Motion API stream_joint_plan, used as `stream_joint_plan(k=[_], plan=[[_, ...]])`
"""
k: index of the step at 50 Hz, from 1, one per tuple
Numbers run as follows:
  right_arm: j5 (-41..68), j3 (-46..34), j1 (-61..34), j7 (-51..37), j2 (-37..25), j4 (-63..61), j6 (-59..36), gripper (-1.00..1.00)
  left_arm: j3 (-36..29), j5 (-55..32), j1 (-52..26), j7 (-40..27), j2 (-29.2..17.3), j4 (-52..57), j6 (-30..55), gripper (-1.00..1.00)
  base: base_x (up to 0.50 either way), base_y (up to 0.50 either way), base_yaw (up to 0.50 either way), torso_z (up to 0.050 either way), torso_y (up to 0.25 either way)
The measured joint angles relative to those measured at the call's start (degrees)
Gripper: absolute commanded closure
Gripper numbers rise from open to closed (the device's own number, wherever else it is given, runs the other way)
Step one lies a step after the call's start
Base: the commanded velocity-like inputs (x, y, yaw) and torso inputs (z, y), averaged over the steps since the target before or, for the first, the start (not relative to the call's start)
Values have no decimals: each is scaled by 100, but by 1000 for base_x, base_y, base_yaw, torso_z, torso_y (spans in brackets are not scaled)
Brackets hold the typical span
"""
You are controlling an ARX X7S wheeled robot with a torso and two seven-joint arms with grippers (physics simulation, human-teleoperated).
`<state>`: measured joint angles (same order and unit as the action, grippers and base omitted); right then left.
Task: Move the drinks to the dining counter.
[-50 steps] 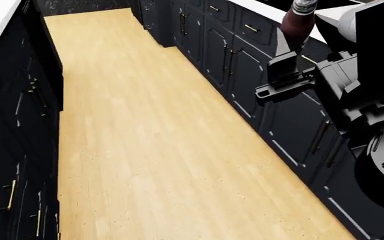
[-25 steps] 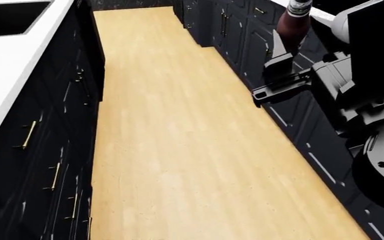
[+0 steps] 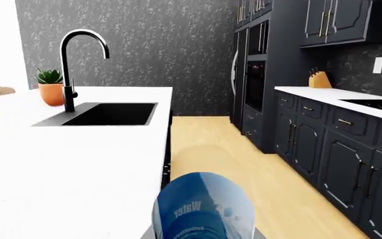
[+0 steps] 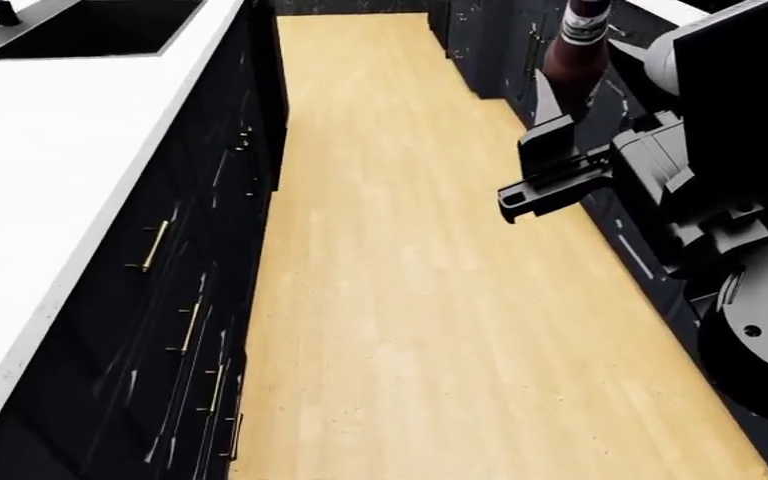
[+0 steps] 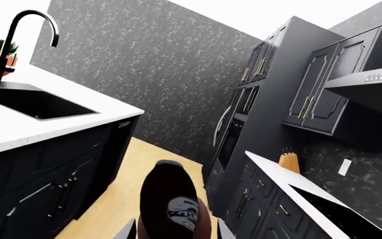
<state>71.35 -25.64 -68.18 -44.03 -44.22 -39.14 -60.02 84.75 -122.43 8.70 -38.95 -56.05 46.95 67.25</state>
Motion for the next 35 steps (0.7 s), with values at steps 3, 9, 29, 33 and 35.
stream_joint_plan(k=[3, 9, 29, 33, 35], plan=[[5, -12, -13, 4, 4, 6, -7, 100, -7, 8, -4, 6, 0, -2, -1, 100, 3, 44, 500, 0, 0], [15, -31, -44, 13, 12, 20, -19, 100, -32, 20, -13, 9, -12, -4, -17, 100, 2, 42, 500, 2, 0], [42, -78, -94, 18, 22, 41, -33, 100, 23, 27, -7, 49, 36, -4, 37, 100, -1, 41, 500, 0, 1], [58, -84, -94, 12, 22, 46, -35, 100, 37, 32, -6, 60, 54, -2, 54, 100, -4, 39, 500, 0, 0], [70, -82, -89, 8, 20, 50, -33, 100, 44, 31, -3, 62, 59, -2, 59, 100, -5, 41, 500, 0, 0]])
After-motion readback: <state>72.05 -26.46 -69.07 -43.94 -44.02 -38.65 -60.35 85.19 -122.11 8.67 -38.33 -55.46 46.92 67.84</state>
